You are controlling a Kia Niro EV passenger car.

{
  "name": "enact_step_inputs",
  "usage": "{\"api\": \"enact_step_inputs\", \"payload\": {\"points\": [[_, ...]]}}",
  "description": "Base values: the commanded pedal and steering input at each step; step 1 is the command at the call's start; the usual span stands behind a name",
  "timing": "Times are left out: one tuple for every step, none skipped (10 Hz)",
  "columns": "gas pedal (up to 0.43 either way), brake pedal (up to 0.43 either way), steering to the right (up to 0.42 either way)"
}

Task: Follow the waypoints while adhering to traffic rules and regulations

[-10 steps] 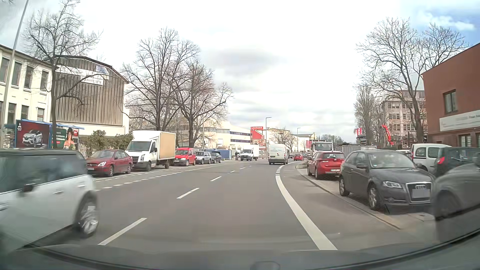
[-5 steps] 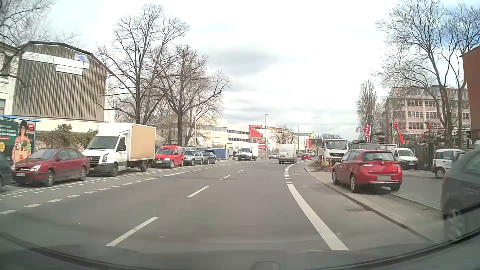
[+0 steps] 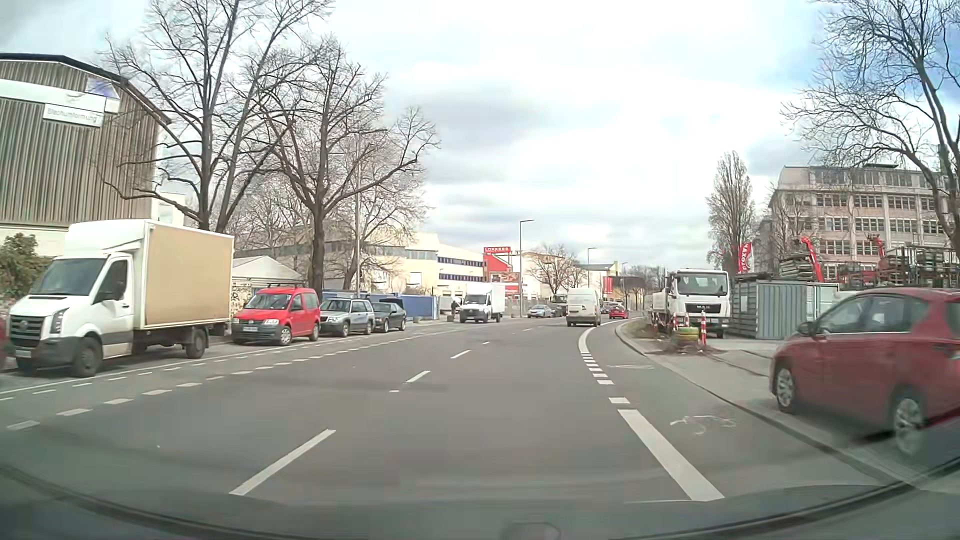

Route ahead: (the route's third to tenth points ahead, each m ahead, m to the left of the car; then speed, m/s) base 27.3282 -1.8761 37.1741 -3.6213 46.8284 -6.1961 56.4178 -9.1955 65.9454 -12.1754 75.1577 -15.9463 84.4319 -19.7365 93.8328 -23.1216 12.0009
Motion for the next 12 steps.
{"api": "enact_step_inputs", "payload": {"points": [[0.067,0.000,0.034],[0.067,0.000,0.034],[0.028,0.000,0.034],[0.000,0.000,0.036],[0.000,0.000,0.038],[0.000,0.000,0.039],[0.000,0.000,0.039],[0.000,0.000,0.039],[0.008,0.000,0.037],[0.008,0.000,0.038],[0.008,0.000,0.037],[0.008,0.000,0.036]]}}
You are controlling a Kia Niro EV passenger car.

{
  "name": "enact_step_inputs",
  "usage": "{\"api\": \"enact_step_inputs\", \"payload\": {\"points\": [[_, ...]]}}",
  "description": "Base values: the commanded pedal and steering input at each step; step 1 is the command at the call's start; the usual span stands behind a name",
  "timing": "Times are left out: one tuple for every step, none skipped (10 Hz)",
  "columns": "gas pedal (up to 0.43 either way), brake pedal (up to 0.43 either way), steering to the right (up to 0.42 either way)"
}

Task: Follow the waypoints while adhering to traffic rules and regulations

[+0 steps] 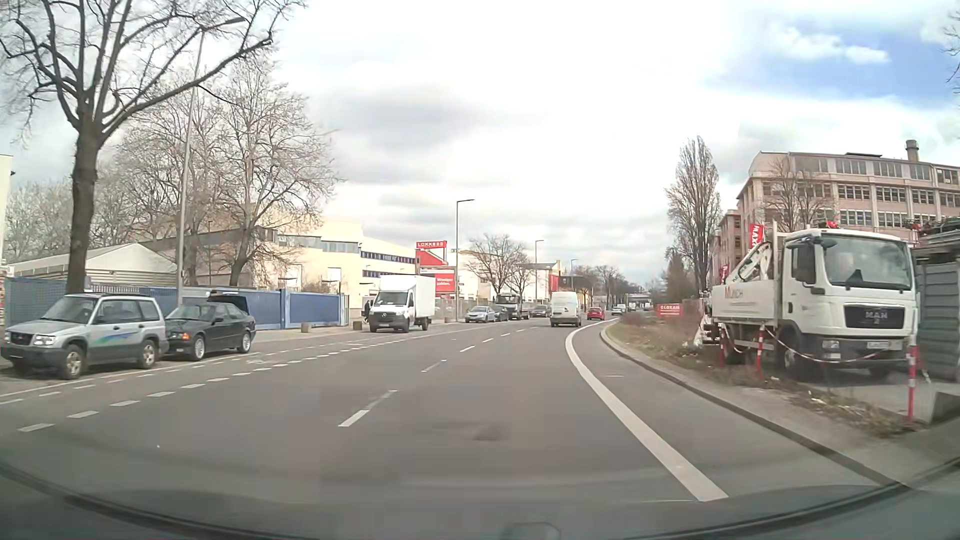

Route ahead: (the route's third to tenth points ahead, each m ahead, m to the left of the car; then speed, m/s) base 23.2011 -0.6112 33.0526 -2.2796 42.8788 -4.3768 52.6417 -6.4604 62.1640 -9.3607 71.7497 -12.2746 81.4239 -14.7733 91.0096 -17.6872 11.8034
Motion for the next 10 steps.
{"api": "enact_step_inputs", "payload": {"points": [[0.008,0.000,0.036],[0.020,0.000,0.036],[0.059,0.000,0.033],[0.067,0.000,0.029],[0.067,0.000,0.026],[0.079,0.000,0.023],[0.079,0.000,0.022],[0.079,0.000,0.022],[0.079,0.000,0.021],[0.079,0.000,0.022]]}}
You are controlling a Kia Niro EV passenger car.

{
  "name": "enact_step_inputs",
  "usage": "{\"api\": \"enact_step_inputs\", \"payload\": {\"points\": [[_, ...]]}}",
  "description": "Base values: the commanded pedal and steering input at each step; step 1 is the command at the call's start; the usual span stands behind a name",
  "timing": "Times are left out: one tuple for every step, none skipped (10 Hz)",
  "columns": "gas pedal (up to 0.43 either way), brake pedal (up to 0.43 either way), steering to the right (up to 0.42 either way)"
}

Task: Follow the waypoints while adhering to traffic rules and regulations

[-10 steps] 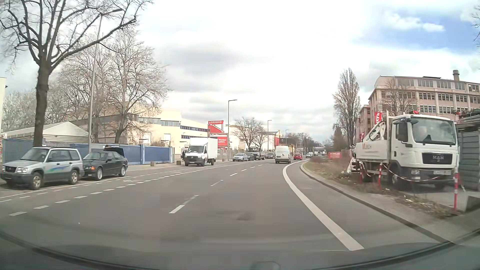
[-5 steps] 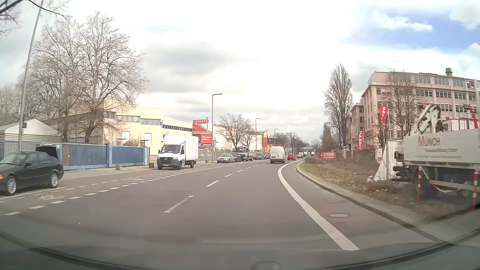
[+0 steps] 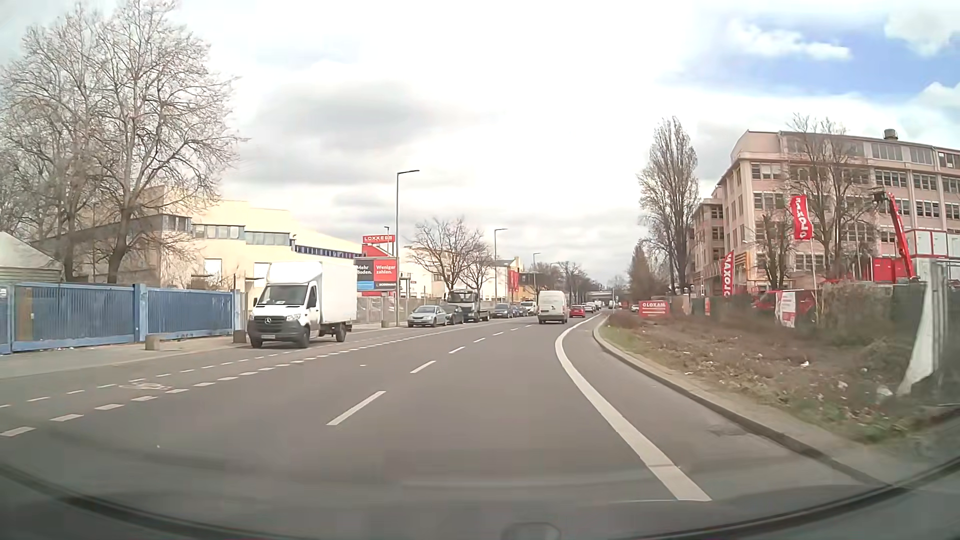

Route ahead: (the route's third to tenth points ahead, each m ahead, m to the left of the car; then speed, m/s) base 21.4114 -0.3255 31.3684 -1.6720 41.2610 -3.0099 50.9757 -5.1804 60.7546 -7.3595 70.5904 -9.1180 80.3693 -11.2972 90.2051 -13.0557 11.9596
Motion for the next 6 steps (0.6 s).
{"api": "enact_step_inputs", "payload": {"points": [[0.079,0.000,0.022],[0.079,0.000,0.022],[0.079,0.000,0.022],[0.087,0.000,0.022],[0.087,0.000,0.023],[0.087,0.000,0.027]]}}
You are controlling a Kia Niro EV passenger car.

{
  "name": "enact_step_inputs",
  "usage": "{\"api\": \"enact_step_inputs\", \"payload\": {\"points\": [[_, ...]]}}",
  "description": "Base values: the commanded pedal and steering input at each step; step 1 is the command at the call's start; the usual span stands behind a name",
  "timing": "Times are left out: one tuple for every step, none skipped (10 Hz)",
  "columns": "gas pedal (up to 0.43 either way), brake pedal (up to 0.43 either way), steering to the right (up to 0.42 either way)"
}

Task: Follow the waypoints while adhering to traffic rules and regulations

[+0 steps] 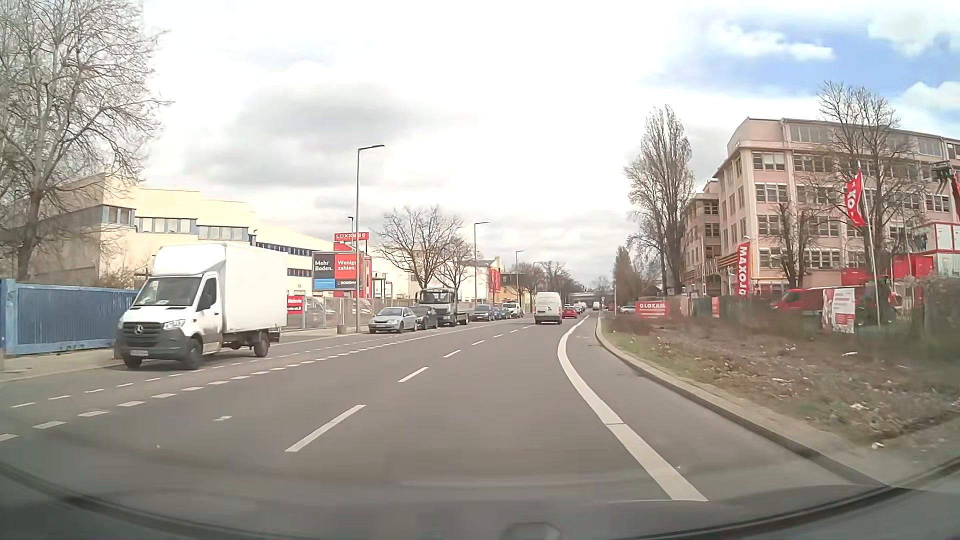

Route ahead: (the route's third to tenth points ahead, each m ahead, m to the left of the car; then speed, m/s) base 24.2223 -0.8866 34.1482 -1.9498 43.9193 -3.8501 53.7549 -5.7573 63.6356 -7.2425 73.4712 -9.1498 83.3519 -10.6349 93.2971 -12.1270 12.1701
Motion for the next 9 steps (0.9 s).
{"api": "enact_step_inputs", "payload": {"points": [[0.087,0.000,0.027],[0.087,0.000,0.028],[0.110,0.000,0.028],[0.110,0.000,0.028],[0.110,0.000,0.028],[0.110,0.000,0.028],[0.118,0.000,0.027],[0.118,0.000,0.027],[0.130,0.000,0.026]]}}
